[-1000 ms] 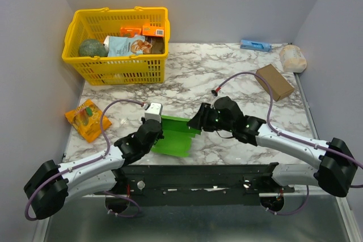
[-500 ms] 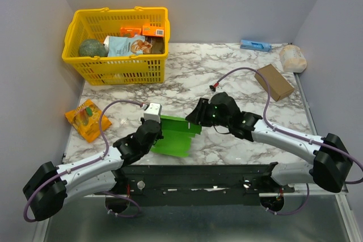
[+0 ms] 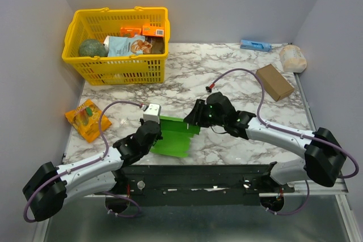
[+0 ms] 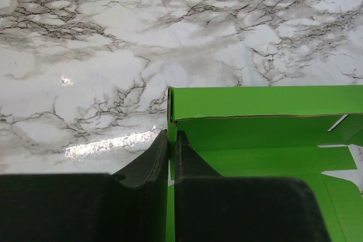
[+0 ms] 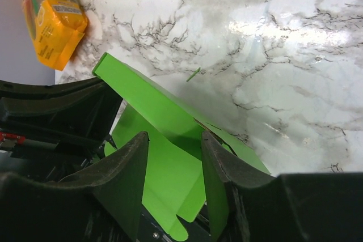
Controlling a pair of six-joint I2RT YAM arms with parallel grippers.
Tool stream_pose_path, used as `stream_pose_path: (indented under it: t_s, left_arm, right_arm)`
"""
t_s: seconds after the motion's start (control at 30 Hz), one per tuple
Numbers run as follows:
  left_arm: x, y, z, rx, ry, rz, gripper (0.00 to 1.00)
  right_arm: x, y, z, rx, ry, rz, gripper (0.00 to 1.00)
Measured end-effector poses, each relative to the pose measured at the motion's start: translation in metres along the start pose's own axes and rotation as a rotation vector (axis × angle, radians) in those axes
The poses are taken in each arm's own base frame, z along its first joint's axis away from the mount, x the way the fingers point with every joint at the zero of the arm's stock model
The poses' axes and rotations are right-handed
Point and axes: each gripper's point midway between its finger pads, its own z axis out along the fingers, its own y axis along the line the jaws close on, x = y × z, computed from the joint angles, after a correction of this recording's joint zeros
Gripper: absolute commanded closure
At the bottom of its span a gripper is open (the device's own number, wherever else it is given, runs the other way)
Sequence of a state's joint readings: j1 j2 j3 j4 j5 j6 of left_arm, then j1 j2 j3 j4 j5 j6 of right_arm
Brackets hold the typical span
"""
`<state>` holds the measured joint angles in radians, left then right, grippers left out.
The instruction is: Fold the paper box
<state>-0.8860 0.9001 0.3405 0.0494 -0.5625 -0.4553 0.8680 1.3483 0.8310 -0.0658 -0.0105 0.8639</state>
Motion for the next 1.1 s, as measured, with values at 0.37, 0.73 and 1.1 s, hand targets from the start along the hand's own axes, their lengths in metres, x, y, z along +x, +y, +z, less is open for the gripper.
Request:
stream_pose_path:
  t_s: [0.37, 0.73, 1.1]
  left_arm:
    - [0.001, 0.005, -0.002, -0.012, -0.007, 0.002, 0.94]
    - [0.002, 0.004, -0.006, 0.004, -0.019, -0.003, 0.94]
    - [0.0, 0.002, -0.006, 0.01, -0.03, -0.012, 0.94]
  right_arm:
    - [-0.004, 0.013, 0.008, -0.053, -0.009, 0.076, 0.52]
    - [0.0, 0.012, 0.011, -0.073, -0.015, 0.137, 0.53]
    - [-0.005, 0.009, -0.018, -0.064, -0.054, 0.143, 0.53]
